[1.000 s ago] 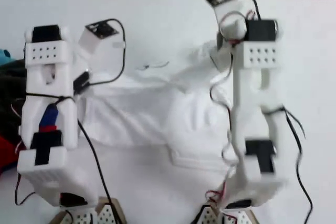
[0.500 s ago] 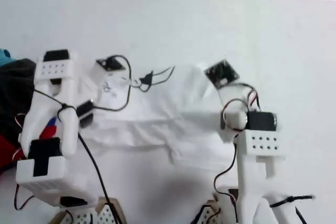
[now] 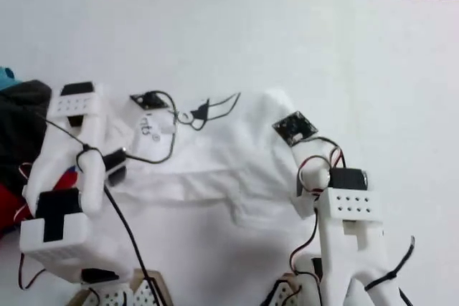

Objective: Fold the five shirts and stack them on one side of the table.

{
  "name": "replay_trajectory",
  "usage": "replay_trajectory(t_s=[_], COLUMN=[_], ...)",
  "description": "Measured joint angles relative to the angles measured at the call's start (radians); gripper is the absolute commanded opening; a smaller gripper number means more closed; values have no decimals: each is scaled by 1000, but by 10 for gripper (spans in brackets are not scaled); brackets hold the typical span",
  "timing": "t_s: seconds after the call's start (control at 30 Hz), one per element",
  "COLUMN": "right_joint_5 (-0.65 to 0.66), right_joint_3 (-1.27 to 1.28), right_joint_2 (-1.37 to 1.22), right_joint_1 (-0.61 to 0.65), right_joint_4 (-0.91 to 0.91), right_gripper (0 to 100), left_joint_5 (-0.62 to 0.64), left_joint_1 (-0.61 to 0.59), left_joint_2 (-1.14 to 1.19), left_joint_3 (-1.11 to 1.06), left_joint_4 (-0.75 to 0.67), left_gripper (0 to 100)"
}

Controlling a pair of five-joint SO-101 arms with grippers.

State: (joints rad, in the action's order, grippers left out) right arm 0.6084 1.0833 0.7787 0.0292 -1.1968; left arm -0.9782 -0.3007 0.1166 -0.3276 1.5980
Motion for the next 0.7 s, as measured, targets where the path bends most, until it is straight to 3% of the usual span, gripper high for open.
replay_trajectory(t_s=[0.43, 0.7], right_joint_5=[2, 0], right_joint_3=[-81, -295], right_joint_2=[74, 6], right_joint_1=[0, 0], right_joint_4=[-95, 307], right_gripper=[21, 20], left_joint_5=[-17, 180], left_joint_1=[-14, -12], left_joint_2=[0, 0], left_joint_3=[32, 305], left_joint_4=[23, -167], left_gripper=[25, 25])
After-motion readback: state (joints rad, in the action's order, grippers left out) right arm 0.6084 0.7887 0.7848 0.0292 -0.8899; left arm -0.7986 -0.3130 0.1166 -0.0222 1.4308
